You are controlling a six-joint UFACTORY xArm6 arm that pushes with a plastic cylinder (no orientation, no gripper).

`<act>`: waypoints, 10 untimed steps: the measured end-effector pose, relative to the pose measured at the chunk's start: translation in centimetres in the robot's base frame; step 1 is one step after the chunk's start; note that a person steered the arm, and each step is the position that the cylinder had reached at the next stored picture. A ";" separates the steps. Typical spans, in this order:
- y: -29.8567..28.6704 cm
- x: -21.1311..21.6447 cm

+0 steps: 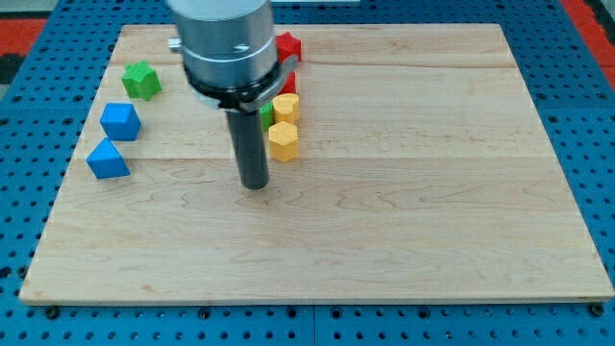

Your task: Slide the blue triangle slightly down

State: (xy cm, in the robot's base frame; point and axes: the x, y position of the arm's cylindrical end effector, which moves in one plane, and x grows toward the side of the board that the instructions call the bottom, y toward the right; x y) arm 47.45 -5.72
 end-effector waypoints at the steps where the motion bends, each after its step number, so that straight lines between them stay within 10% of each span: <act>1: 0.0 -2.9; 3: -0.1 -1.9; 4: -5.3 4.4; 6: -19.8 0.1; 8: -11.7 -5.9; 10: -15.5 -4.4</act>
State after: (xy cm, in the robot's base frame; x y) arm 43.04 -21.24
